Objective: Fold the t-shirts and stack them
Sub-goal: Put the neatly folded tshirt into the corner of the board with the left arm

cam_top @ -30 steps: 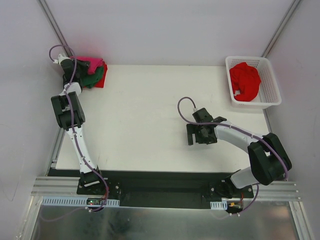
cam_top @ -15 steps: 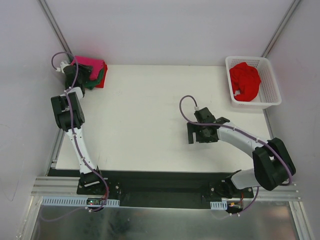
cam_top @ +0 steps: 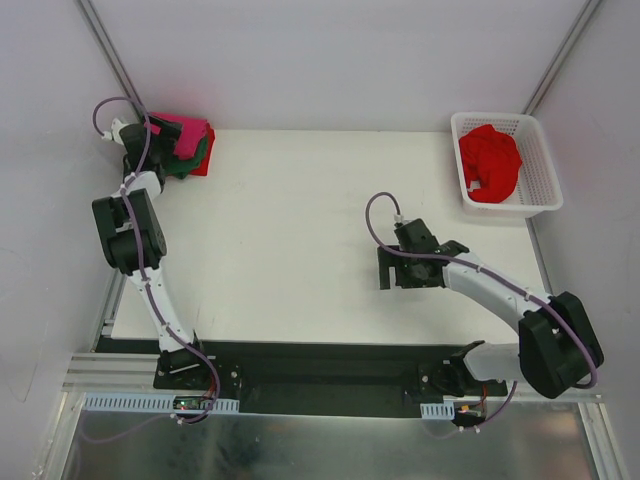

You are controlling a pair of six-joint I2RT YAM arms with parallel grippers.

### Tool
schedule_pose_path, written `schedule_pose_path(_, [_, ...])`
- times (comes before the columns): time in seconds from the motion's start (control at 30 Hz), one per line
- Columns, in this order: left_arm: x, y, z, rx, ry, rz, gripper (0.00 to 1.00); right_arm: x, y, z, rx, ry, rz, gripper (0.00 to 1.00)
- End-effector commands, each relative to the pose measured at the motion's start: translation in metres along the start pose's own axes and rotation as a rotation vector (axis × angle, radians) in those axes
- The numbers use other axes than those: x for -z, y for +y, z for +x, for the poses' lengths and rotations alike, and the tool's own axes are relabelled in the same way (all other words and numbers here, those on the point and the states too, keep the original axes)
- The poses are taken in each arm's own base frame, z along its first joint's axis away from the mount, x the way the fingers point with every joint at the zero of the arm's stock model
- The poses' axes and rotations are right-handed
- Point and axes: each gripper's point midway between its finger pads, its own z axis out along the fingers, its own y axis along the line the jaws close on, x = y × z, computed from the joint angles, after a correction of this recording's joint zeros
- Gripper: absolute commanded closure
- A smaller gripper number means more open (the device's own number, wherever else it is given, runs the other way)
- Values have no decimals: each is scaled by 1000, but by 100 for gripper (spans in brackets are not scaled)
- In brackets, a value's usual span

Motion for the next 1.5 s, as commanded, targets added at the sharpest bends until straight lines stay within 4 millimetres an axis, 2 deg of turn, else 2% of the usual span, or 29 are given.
schedule_pose_path(0.0, [35,-25,-24,-39,-69,-7,1,10,4,-4,-24,-41,-33,4])
schedule_pose_path(0.07, [48,-35,-27,-45,-75,6,1,10,3,-2,-30,-43,-35,4])
schedule_pose_path(0.13, [58,-30,-20,-46,-56,-14,1,12,4,-3,-34,-55,-44,4])
schedule_pose_path(0.17, [68,-39,-24,-59,-69,-5,1,11,3,-1,-34,-53,-45,4])
schedule_pose_path(0.2, [74,-29,-16,-60,-52,-34,1,12,4,-1,-36,-55,-49,4])
schedule_pose_path(0.27, [92,-40,-19,-70,-67,-18,1,13,3,0,-39,-63,-53,4])
schedule_pose_path(0.33, [104,-33,-11,-66,-53,-31,1,14,4,0,-38,-68,-57,4])
schedule_pose_path(0.37, [116,-38,-11,-64,-56,-20,1,14,4,1,-41,-70,-61,4])
schedule_pose_path(0.47, [132,-58,-18,-87,-88,55,1,14,4,2,-42,-72,-63,4])
schedule_pose_path(0.53, [133,-71,-22,-106,-90,100,2,13,4,3,-42,-71,-65,4])
schedule_pose_path(0.57, [131,-83,-29,-118,-100,130,4,13,4,4,-40,-71,-67,4])
schedule_pose_path(0.7, [113,-103,-34,-158,-77,204,24,14,3,6,-45,-70,-67,4])
schedule_pose_path(0.73, [103,-98,-32,-173,-68,201,38,14,3,6,-48,-73,-65,4])
schedule_pose_path(0.8, [93,-110,-41,-205,-83,228,70,14,3,7,-58,-70,-64,4])
schedule_pose_path(0.83, [81,-101,-39,-219,-73,216,100,14,4,8,-64,-68,-68,4])
schedule_pose_path(0.9, [70,-113,-47,-245,-83,240,100,12,4,9,-74,-58,-66,4])
schedule_pose_path(0.93, [57,-101,-42,-252,-70,223,100,11,5,9,-75,-52,-68,4])
schedule_pose_path(0.97, [52,-110,-50,-266,-84,245,100,10,6,9,-76,-50,-70,4])
schedule_pose_path(1.0, [46,-109,-50,-274,-83,249,100,10,6,8,-75,-46,-70,4])
schedule_pose_path(1.03, [32,-97,-43,-281,-63,233,100,7,7,10,-71,-33,-66,4])
schedule_pose_path(1.07, [28,-109,-51,-293,-75,260,100,8,7,8,-71,-33,-66,4])
schedule_pose_path(1.1, [21,-105,-50,-298,-65,253,100,6,8,8,-71,-28,-64,4])
schedule_pose_path(1.13, [7,-91,-42,-307,-46,233,100,5,8,8,-74,-23,-59,4])
schedule_pose_path(1.17, [4,-101,-51,-322,-66,250,100,5,9,6,-74,-24,-60,4])
schedule_pose_path(1.23, [-12,-84,-45,-352,-42,212,100,4,9,5,-75,-17,-58,4])
schedule_pose_path(1.27, [-15,-92,-51,-370,-56,224,100,2,10,5,-78,-12,-57,4])
schedule_pose_path(1.33, [-26,-77,-47,-399,-43,190,100,0,12,4,-79,-6,-62,4])
schedule_pose_path(1.37, [-28,-82,-52,-414,-55,196,100,-2,13,5,-80,6,-61,4])
schedule_pose_path(1.47, [-38,-69,-49,-444,-50,162,100,-6,15,4,-73,22,-60,4])
